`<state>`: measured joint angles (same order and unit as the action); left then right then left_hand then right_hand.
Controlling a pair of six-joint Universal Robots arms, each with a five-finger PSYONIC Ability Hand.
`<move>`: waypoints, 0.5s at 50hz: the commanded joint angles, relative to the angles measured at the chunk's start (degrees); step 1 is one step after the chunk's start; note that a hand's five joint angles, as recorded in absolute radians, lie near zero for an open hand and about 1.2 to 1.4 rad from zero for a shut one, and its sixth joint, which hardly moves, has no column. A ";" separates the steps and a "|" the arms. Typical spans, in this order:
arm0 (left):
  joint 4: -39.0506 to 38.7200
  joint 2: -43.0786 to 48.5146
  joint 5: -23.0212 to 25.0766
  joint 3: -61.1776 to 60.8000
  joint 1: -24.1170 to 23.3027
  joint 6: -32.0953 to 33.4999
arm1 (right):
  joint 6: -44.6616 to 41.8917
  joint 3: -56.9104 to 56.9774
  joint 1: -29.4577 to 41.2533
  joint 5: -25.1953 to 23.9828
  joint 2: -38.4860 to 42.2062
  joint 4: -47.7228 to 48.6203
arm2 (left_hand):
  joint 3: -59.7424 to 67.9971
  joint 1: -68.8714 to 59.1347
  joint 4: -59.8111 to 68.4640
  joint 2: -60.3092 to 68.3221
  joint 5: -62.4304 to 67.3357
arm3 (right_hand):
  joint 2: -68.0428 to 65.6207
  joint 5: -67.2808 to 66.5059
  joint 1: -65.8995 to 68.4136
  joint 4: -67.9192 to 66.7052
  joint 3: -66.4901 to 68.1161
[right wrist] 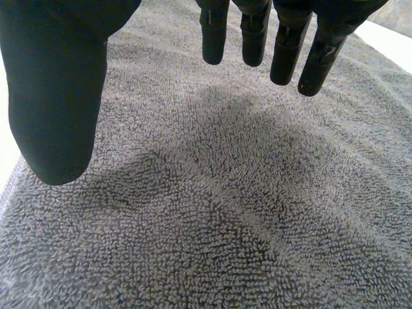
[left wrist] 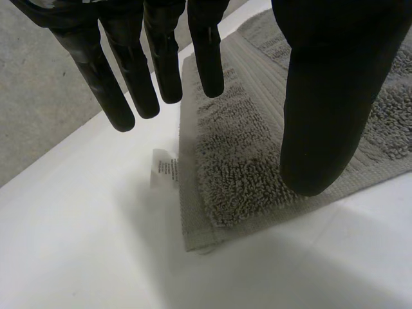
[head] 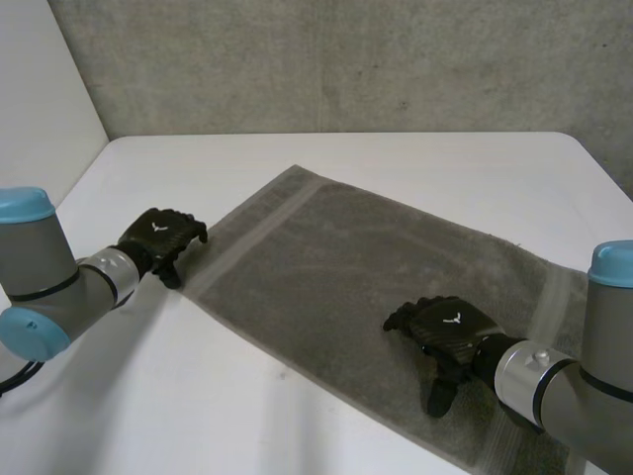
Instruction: Fold the towel.
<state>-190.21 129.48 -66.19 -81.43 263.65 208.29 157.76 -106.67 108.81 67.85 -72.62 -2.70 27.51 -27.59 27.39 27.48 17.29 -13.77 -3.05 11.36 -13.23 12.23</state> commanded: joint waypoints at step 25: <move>1.42 5.61 -0.43 6.89 -1.12 0.10 | -0.61 -0.03 -0.01 0.00 1.34 0.59 | 28.60 -28.52 28.72 28.63 28.83 | 3.77 3.05 -1.36 3.23 -2.23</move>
<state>-188.77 134.81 -66.62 -75.42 262.96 208.42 157.18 -106.70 108.78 67.84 -71.38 -2.16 44.20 -44.74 44.23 44.63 34.12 -13.77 -3.05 11.38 -13.23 12.23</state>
